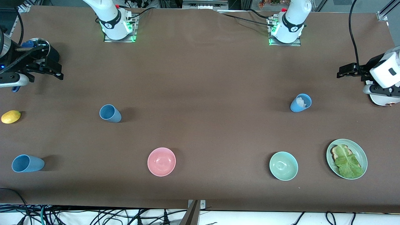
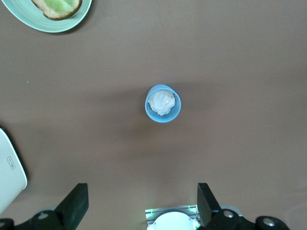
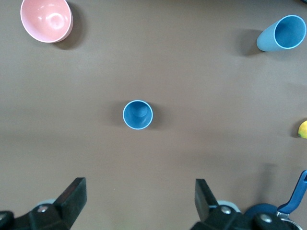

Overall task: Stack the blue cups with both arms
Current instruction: 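Grasp the tissue-filled blue cup with the left gripper while the right gripper reaches a cup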

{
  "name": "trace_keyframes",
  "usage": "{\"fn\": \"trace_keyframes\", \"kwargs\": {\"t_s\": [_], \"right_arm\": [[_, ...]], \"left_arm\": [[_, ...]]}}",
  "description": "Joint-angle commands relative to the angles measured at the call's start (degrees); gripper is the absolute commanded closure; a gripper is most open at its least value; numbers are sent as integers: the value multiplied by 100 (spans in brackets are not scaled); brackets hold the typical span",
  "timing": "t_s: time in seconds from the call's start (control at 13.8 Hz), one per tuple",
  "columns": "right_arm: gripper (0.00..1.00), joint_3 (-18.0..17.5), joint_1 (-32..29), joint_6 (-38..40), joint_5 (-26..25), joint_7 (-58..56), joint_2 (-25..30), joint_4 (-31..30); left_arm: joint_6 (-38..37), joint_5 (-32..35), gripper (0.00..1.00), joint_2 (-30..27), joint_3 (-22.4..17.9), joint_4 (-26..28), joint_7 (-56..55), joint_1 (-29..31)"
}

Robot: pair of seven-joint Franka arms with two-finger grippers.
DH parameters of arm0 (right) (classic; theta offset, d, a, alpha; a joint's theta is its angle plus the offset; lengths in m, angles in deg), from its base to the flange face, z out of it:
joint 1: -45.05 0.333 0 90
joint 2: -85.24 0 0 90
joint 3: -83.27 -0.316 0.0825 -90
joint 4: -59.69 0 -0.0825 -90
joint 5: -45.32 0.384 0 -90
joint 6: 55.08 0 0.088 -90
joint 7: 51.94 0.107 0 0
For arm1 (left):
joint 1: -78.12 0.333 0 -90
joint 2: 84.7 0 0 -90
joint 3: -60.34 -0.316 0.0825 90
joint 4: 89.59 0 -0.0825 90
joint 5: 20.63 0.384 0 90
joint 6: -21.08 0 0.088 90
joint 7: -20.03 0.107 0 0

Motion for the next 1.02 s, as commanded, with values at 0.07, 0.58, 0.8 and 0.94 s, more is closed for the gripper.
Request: {"fn": "trace_keyframes", "kwargs": {"t_s": [0.07, 0.58, 0.8, 0.94], "right_arm": [[0, 29, -51, 8, -42, 50, -104, 123], [0, 47, -209, -1, -86, 59, -193, 123], [0, 47, -218, -1, -113, 41, -271, 123], [0, 47, -218, -10, -104, 59, -385, 123]], "left_arm": [[920, 138, 0, -128, -10, 837, 149, -3], [2485, 129, 0, -207, -27, 2129, 149, 14], [3179, 129, 0, -207, -71, 2639, 149, 14], [3758, 129, 0, -199, -71, 2999, 149, 14]]}}
